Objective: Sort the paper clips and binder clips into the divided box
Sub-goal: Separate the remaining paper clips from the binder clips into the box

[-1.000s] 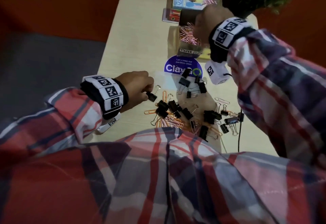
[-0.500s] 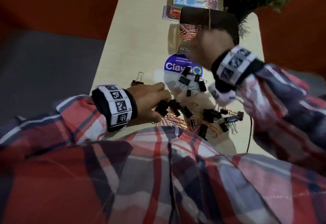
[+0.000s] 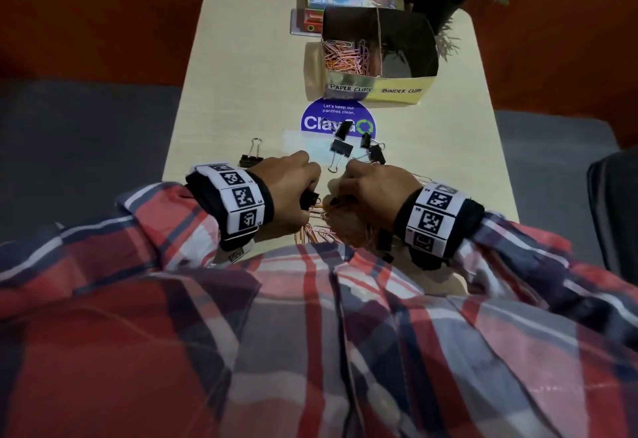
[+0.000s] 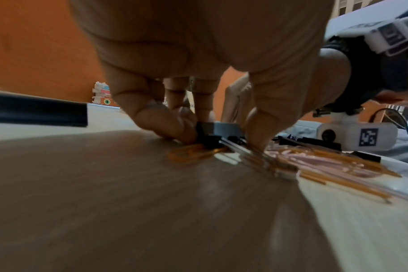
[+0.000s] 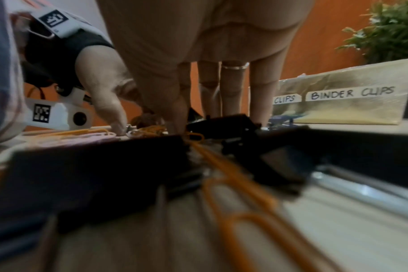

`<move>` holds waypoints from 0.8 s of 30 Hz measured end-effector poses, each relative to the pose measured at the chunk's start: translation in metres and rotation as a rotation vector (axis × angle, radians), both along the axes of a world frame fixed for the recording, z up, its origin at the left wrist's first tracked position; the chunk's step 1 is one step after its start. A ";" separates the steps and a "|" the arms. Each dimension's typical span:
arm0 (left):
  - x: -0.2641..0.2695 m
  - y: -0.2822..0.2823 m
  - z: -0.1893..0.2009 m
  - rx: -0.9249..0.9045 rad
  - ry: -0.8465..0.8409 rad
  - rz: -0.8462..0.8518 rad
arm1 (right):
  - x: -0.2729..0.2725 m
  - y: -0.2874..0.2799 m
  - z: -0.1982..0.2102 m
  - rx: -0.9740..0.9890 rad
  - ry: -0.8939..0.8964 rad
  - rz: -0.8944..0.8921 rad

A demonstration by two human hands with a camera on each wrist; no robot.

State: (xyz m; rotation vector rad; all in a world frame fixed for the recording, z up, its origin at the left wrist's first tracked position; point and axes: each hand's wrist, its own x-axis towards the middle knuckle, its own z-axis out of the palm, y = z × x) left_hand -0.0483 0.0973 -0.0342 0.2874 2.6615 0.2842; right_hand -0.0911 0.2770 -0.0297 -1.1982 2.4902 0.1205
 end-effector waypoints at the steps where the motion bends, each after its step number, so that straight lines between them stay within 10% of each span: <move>1: 0.000 -0.001 0.000 0.010 -0.006 0.011 | -0.003 0.004 0.000 -0.008 -0.008 -0.010; 12: -0.025 -0.043 0.014 -0.016 0.030 0.185 | -0.014 0.024 -0.001 -0.075 0.062 -0.096; 24: 0.006 -0.015 0.003 -0.041 -0.003 -0.124 | -0.002 -0.010 0.008 0.105 0.065 0.153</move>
